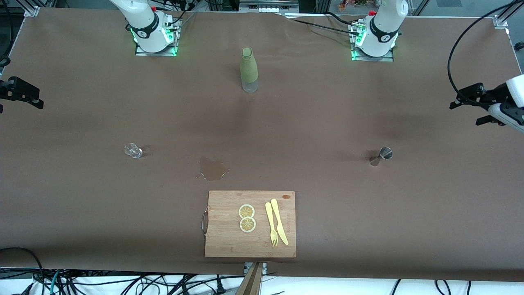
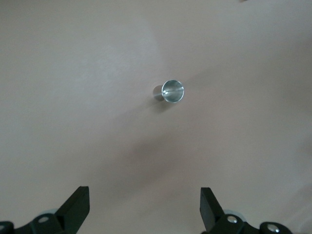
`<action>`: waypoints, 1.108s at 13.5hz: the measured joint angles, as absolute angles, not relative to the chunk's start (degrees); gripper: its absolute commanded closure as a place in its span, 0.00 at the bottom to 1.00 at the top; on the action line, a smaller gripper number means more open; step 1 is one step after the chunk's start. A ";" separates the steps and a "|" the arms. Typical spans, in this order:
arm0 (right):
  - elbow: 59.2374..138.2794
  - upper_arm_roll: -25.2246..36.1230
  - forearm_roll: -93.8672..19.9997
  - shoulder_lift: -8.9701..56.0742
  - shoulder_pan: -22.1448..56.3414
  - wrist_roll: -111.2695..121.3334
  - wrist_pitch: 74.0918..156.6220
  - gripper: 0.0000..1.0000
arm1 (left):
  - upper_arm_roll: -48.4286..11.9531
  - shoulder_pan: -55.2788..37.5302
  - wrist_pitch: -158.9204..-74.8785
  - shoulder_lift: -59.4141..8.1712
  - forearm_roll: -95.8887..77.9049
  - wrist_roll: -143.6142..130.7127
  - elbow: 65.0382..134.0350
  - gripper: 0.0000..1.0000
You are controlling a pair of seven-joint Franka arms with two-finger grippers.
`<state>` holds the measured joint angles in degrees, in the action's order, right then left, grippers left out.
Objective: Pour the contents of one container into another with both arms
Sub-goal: 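Move the right gripper to the glass while the left gripper approaches the jigger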
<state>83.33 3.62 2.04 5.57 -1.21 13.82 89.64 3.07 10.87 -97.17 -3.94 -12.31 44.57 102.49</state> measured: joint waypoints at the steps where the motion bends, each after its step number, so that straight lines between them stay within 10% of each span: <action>1: 83.33 3.62 2.04 5.57 -1.21 13.82 89.64 0.00 | 3.08 12.61 -97.55 -5.61 -14.50 49.16 102.51 0.00; 15: 83.71 3.68 1.60 13.92 -1.10 13.81 89.87 0.00 | 2.83 23.14 -95.72 -31.45 -42.84 127.26 104.54 0.00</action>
<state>83.71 3.68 1.60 13.92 -1.10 13.81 89.87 2.83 23.14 -95.72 -31.45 -42.84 127.26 104.54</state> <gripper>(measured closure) 0.000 0.000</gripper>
